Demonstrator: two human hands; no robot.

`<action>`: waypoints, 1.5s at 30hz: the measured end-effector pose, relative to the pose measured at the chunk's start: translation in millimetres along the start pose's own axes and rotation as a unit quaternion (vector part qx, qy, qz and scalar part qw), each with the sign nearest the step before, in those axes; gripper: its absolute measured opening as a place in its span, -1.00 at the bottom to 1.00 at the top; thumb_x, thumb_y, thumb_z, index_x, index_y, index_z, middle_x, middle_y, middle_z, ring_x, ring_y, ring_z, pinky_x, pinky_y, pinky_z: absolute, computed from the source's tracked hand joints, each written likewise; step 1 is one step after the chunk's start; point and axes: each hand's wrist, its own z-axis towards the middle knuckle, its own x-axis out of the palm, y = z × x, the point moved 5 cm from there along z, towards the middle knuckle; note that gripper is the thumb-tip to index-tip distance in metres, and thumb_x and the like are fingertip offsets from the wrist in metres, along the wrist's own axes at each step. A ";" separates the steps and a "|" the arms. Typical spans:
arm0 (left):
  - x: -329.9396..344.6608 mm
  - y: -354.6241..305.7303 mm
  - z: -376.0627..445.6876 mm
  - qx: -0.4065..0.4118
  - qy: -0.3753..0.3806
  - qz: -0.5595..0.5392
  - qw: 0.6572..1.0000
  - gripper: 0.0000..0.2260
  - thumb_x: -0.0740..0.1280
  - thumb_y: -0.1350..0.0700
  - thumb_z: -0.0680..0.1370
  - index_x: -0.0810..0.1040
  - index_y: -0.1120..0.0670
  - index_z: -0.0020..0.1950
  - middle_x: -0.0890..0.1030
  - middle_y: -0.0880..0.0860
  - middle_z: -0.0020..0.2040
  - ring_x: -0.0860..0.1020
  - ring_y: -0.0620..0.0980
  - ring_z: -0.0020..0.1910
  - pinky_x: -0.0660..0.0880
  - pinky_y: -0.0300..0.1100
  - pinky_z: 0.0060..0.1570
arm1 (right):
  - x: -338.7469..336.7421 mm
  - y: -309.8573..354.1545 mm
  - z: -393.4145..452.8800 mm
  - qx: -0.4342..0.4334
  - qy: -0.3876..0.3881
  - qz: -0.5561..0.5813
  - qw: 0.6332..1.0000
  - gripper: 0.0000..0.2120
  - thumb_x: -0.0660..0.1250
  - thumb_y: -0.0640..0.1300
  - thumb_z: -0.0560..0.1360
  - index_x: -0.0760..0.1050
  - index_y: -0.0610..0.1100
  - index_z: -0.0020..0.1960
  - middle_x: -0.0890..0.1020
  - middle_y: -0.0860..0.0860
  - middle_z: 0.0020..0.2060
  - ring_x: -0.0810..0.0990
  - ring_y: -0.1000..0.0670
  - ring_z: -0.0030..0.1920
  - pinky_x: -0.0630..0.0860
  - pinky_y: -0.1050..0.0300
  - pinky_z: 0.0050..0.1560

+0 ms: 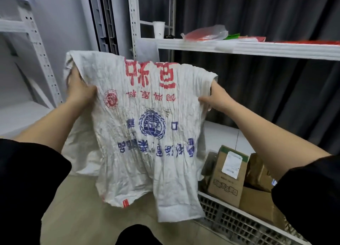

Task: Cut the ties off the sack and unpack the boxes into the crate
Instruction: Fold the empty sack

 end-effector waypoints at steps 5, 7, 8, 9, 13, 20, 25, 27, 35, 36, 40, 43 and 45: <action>-29.8 19.4 -0.6 0.006 -0.051 0.066 0.996 -0.48 0.19 0.31 0.52 0.26 0.09 0.47 0.42 0.15 0.40 0.39 0.16 0.37 0.31 -0.02 0.38 | 19.7 -5.0 -0.6 0.051 -0.043 0.070 0.995 -0.53 0.06 -0.26 0.53 0.27 -0.01 0.41 0.62 -0.09 -0.01 0.67 -0.09 -0.25 0.62 0.00 -0.20; -36.4 32.0 2.0 -0.012 -0.045 0.123 0.991 -0.55 0.19 0.32 0.51 0.34 0.15 0.41 0.47 0.24 0.33 0.44 0.27 0.28 0.38 0.07 0.28 | 23.8 -20.6 -0.4 0.110 -0.046 0.190 0.975 -0.54 -0.04 -0.34 0.54 0.33 -0.10 0.38 0.62 -0.20 0.02 0.69 -0.12 -0.36 0.64 0.02 -0.27; -37.9 37.1 1.9 -0.025 -0.041 0.143 0.989 -0.58 0.19 0.32 0.51 0.38 0.18 0.38 0.49 0.28 0.29 0.46 0.31 0.24 0.40 0.09 0.23 | 24.0 -29.8 0.2 0.134 -0.058 0.240 0.960 -0.54 -0.05 -0.36 0.55 0.35 -0.15 0.37 0.61 -0.24 0.05 0.69 -0.13 -0.35 0.66 0.03 -0.26; -39.4 43.8 2.8 -0.033 -0.036 0.152 0.987 -0.62 0.20 0.32 0.51 0.42 0.22 0.33 0.52 0.30 0.24 0.48 0.32 0.20 0.42 0.10 0.20 | 23.2 -38.8 1.2 0.156 -0.074 0.287 0.942 -0.56 -0.04 -0.38 0.55 0.37 -0.19 0.36 0.61 -0.26 0.03 0.69 -0.10 -0.37 0.66 0.09 -0.29; -43.8 77.9 7.2 -0.112 -0.040 0.106 0.987 -0.66 0.24 0.26 0.44 0.52 0.21 0.21 0.58 0.28 0.14 0.54 0.29 0.15 0.48 0.13 0.16 | 16.2 -63.5 -7.4 0.201 -0.091 0.391 0.893 -0.61 0.03 -0.42 0.54 0.46 -0.19 0.26 0.62 -0.13 -0.20 0.64 0.01 -0.33 0.62 0.28 -0.34; -29.8 63.8 0.9 -0.117 -0.065 0.181 0.974 -0.65 0.24 0.21 0.49 0.49 0.24 0.26 0.34 0.28 0.37 0.40 0.30 0.31 0.33 0.07 0.35 | 4.3 -66.2 -14.6 0.164 -0.061 0.441 0.881 -0.85 0.21 -0.18 0.53 0.56 -0.08 -0.08 0.60 -0.05 -0.09 0.60 0.01 -0.08 0.54 0.19 0.04; -16.2 61.8 2.8 -0.062 0.057 0.111 0.990 -0.68 0.31 0.41 0.45 0.52 0.20 0.18 0.53 0.22 0.10 0.54 0.11 0.06 0.52 -0.42 -0.18 | -4.1 -71.1 -17.5 0.210 0.000 0.263 0.942 -0.68 0.16 0.18 0.56 0.49 0.01 -0.21 0.52 0.10 -0.38 0.41 0.08 -0.37 0.28 0.26 -0.38; -11.3 56.8 -2.5 -0.067 0.073 0.105 0.989 -0.75 0.29 0.42 0.47 0.54 0.29 0.14 0.55 0.18 -0.07 0.56 0.01 -0.23 0.45 -0.44 -0.44 | -1.2 -71.6 -16.8 0.204 -0.008 0.246 0.948 -0.74 0.17 -0.01 0.59 0.46 -0.03 -0.25 0.48 0.16 -0.55 0.35 0.12 -0.46 0.28 0.31 -0.47; -2.7 41.9 -13.8 -0.037 0.122 0.076 0.989 -0.64 0.26 0.46 0.50 0.43 0.28 0.28 0.56 0.20 0.05 0.54 0.04 -0.18 0.53 -0.34 -0.39 | 13.9 -63.9 -11.0 0.222 -0.088 0.395 0.887 -0.83 0.20 -0.28 0.53 0.48 -0.08 -0.16 0.45 -0.02 -0.37 0.42 0.05 -0.47 0.42 0.21 -0.37; -6.9 41.1 -13.8 -0.034 0.115 0.091 0.989 -0.60 0.26 0.45 0.50 0.40 0.26 0.32 0.54 0.18 0.06 0.54 0.09 -0.10 0.55 -0.31 -0.28 | 9.9 -66.8 -11.1 0.230 -0.130 0.411 0.872 -0.82 0.18 -0.28 0.54 0.49 -0.06 -0.12 0.51 -0.04 -0.32 0.47 0.03 -0.43 0.47 0.17 -0.36; -28.1 48.7 -8.8 -0.029 0.071 0.217 0.973 -0.56 0.29 0.29 0.50 0.33 0.13 0.36 0.51 0.25 0.20 0.50 0.27 0.16 0.45 0.14 0.17 | 2.1 -69.9 -10.4 0.227 -0.201 0.415 0.858 -0.71 0.17 -0.31 0.51 0.55 -0.01 0.05 0.64 -0.11 -0.04 0.60 -0.12 -0.11 0.60 -0.08 -0.06; -31.3 53.7 -9.7 -0.041 0.049 0.284 0.957 -0.59 0.27 0.22 0.50 0.30 0.10 0.34 0.51 0.28 0.16 0.50 0.32 0.12 0.41 0.23 0.18 | 3.8 -62.4 -12.3 0.222 -0.235 0.438 0.839 -0.70 0.17 -0.34 0.49 0.56 0.01 -0.05 0.64 -0.10 -0.06 0.58 -0.10 -0.14 0.57 0.03 -0.14; -28.1 49.9 -11.4 -0.004 0.046 0.284 0.958 -0.59 0.24 0.26 0.48 0.31 0.14 0.33 0.52 0.29 0.14 0.51 0.32 0.08 0.44 0.20 0.13 | 4.8 -54.9 -12.8 0.210 -0.229 0.458 0.833 -0.74 0.18 -0.33 0.50 0.54 -0.02 -0.07 0.62 -0.04 -0.18 0.57 -0.04 -0.21 0.55 0.12 -0.23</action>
